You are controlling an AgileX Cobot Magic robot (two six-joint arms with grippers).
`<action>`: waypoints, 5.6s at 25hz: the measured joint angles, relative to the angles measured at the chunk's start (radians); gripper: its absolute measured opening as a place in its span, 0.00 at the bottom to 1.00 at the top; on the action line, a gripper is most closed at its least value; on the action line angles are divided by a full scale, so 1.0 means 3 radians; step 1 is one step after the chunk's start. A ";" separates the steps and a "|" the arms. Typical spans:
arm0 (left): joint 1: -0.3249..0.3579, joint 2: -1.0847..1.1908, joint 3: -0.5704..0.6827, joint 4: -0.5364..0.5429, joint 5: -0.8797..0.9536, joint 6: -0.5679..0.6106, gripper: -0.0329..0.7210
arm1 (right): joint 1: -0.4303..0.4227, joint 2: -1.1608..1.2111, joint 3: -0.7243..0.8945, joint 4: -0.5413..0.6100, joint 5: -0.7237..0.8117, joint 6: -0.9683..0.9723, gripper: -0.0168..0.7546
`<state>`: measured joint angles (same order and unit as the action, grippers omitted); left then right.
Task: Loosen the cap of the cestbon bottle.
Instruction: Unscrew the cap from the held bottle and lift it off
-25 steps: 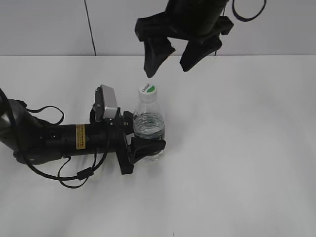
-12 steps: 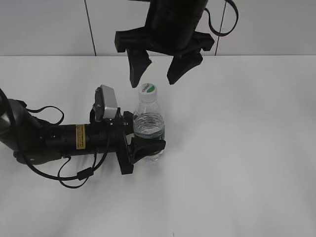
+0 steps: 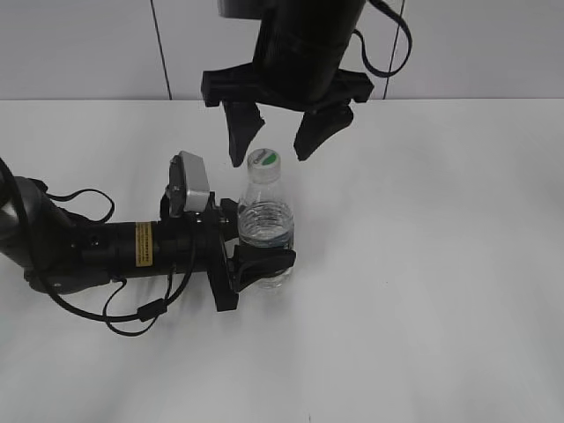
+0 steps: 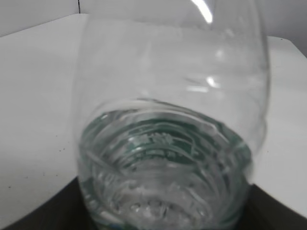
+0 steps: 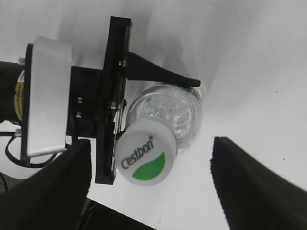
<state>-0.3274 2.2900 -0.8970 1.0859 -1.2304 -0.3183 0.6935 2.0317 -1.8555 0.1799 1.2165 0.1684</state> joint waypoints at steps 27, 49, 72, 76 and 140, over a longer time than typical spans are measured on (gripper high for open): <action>0.0000 0.0000 0.0000 -0.0051 0.0003 0.0000 0.59 | 0.0000 0.0073 -0.0026 0.0016 0.0003 -0.0070 0.65; 0.0000 0.0000 0.0000 -0.0061 0.0013 0.0023 0.59 | 0.0000 0.0106 -0.0029 0.0038 0.0003 -0.0095 0.64; 0.0000 0.0000 0.0000 -0.0061 0.0013 0.0023 0.59 | 0.0123 0.0106 -0.0091 -0.0199 0.0009 -0.0156 0.64; 0.0000 0.0000 0.0000 -0.0061 0.0013 0.0023 0.59 | 0.0123 0.0106 -0.0091 -0.0198 0.0009 -0.0158 0.64; 0.0000 0.0000 0.0000 -0.0061 0.0001 0.0071 0.59 | 0.0123 0.0106 -0.0097 -0.0048 0.0007 -0.3098 0.40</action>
<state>-0.3274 2.2900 -0.8970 1.0677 -1.2301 -0.2971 0.7305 2.0637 -1.8846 0.1654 1.2185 -0.7610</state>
